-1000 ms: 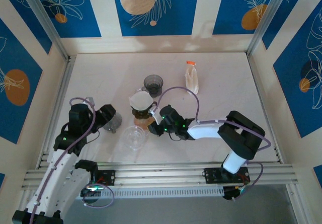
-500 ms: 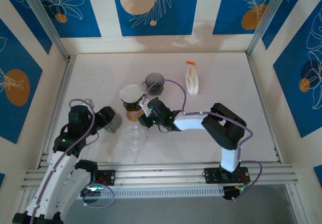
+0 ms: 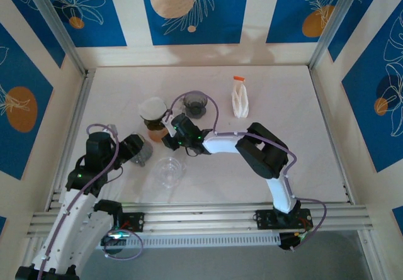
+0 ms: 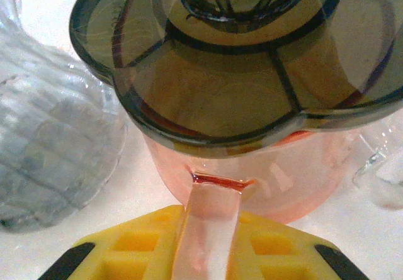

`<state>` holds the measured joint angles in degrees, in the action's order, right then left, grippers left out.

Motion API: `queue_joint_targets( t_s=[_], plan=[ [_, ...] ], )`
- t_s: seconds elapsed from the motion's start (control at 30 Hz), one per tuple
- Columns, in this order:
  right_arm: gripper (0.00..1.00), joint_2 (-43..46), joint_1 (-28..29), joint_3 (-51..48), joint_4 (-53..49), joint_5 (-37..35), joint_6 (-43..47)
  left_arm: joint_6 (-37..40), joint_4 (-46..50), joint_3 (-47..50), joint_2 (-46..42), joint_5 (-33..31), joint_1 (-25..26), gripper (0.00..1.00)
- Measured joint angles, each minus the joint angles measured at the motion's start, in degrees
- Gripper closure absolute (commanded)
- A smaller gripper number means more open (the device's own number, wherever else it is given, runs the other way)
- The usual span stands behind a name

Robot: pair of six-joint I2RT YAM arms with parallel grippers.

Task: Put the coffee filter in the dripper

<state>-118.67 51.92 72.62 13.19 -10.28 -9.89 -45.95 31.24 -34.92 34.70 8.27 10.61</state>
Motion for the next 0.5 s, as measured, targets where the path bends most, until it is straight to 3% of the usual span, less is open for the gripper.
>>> queue_joint_targets(
  t_s=[0.2, 0.5],
  plan=[
    [0.69, -0.92, -0.09, 1.42, -0.59, -0.02, -0.02, 0.0, 0.17, -0.31, -0.15, -0.22, 0.0, 0.33],
    [0.49, 0.15, -0.09, -1.49, 0.81, -0.04, -0.15, 0.0, 0.22, -0.31, -0.52, -0.46, 0.0, 0.32]
  ],
)
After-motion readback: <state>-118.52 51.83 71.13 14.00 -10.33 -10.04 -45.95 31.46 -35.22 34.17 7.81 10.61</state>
